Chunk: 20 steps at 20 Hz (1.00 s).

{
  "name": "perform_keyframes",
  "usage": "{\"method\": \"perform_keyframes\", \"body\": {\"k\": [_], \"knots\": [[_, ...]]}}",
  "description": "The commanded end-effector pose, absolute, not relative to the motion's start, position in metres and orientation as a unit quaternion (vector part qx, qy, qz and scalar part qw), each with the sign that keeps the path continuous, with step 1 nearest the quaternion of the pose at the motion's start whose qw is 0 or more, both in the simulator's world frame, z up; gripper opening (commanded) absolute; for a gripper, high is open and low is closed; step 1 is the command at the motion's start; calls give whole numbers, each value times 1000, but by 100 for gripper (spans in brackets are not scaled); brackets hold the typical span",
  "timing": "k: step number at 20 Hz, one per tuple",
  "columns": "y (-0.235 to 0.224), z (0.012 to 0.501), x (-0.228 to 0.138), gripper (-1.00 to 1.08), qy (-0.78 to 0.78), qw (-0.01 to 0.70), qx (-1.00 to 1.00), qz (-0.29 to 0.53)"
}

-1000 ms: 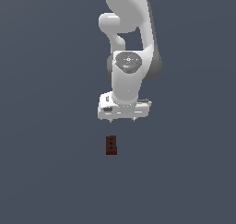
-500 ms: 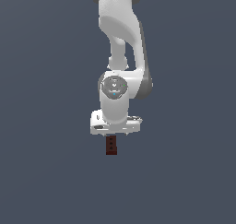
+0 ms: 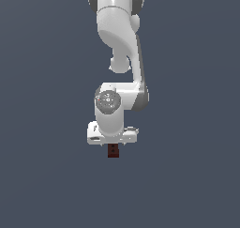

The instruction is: Pick up the object and move it to a goal position.

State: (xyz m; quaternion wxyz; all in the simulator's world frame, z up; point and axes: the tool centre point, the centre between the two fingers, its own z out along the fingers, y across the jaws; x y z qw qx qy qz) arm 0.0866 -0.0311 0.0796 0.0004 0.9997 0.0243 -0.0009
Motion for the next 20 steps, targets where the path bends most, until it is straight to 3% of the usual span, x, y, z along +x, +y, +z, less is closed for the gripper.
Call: {"method": "perform_keyframes", "body": {"k": [1, 20], "knots": [[-32, 77, 89, 100, 24, 0, 1000, 0], [-33, 27, 89, 100, 24, 0, 1000, 0]]}}
